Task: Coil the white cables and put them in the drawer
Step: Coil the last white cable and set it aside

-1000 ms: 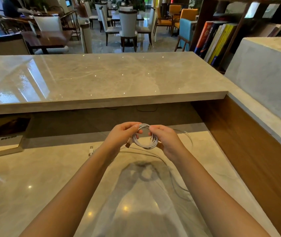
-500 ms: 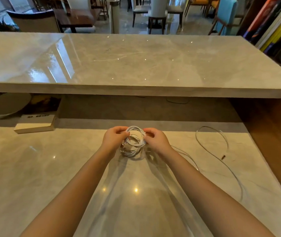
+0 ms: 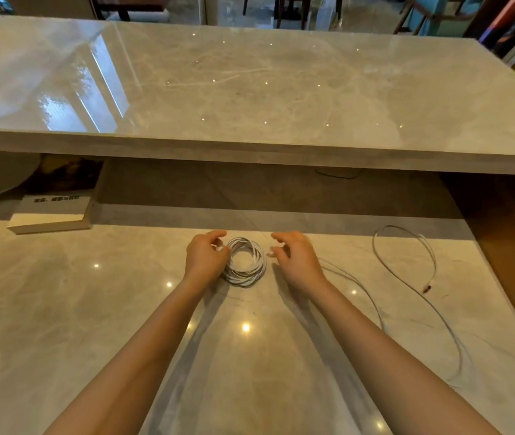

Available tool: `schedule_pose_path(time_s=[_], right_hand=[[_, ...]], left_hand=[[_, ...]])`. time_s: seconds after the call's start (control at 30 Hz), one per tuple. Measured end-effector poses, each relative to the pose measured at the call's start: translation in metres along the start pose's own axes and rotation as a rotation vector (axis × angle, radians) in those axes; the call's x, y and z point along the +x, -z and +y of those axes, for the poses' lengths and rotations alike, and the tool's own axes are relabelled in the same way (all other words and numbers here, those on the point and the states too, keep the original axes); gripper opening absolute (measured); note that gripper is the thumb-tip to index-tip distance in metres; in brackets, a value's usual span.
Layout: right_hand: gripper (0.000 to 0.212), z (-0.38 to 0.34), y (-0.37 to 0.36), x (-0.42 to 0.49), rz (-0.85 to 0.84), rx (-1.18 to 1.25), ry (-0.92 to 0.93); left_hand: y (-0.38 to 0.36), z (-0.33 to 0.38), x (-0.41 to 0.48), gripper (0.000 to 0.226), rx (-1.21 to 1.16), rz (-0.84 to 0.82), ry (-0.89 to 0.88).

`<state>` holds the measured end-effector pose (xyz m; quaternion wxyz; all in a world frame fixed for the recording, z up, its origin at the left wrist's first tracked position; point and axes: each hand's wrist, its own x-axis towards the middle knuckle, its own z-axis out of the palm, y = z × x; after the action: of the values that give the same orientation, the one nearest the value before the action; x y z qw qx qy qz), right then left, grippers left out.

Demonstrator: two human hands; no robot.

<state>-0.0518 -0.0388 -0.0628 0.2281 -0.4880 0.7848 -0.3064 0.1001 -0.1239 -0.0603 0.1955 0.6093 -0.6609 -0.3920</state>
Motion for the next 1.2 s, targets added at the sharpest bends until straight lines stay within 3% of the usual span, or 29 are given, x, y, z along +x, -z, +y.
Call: schedule_pose_path(time_s=[0.17, 0.4, 0.5, 0.7, 0.8, 0.83, 0.9, 0.97, 1.0, 1.1, 1.2], right_hand=[[0.028, 0.04, 0.031, -0.013, -0.061, -0.477, 0.046], [0.03, 0.075, 0.048, -0.02, 0.13, -0.574, -0.111], [0.022, 0.089, 0.058, -0.03, 0.115, -0.627, -0.143], [0.013, 0.076, 0.077, -0.057, -0.015, -0.273, -0.029], [0.014, 0.076, 0.086, -0.071, -0.06, -0.075, -0.035], [0.014, 0.08, 0.092, -0.075, -0.03, -0.031, -0.06], [0.014, 0.096, 0.11, -0.08, 0.184, -0.076, -0.161], [0.016, 0.119, 0.131, -0.087, 0.421, -0.286, -0.351], [0.019, 0.131, 0.14, -0.091, 0.462, -0.383, -0.467], [0.021, 0.159, 0.149, -0.104, 0.321, -0.44, -0.712], [0.032, 0.175, 0.146, -0.111, 0.29, -0.393, -0.675]], left_hand=[[-0.005, 0.023, -0.017, 0.033, -0.117, 0.108, -0.174], [-0.036, 0.057, -0.042, 0.034, -0.154, -0.042, -0.319], [-0.05, 0.065, -0.048, 0.036, -0.054, -0.155, -0.353], [-0.084, 0.078, -0.062, 0.032, 0.331, -0.529, -0.48], [-0.095, 0.079, -0.071, 0.028, 0.422, -0.58, -0.538], [-0.097, 0.078, -0.074, 0.028, 0.431, -0.583, -0.555], [-0.098, 0.079, -0.079, 0.028, 0.431, -0.596, -0.577], [-0.099, 0.079, -0.083, 0.028, 0.428, -0.626, -0.572], [-0.1, 0.079, -0.084, 0.028, 0.433, -0.637, -0.566], [-0.104, 0.08, -0.088, 0.027, 0.451, -0.59, -0.584], [-0.11, 0.086, -0.091, 0.03, 0.438, -0.485, -0.616]])
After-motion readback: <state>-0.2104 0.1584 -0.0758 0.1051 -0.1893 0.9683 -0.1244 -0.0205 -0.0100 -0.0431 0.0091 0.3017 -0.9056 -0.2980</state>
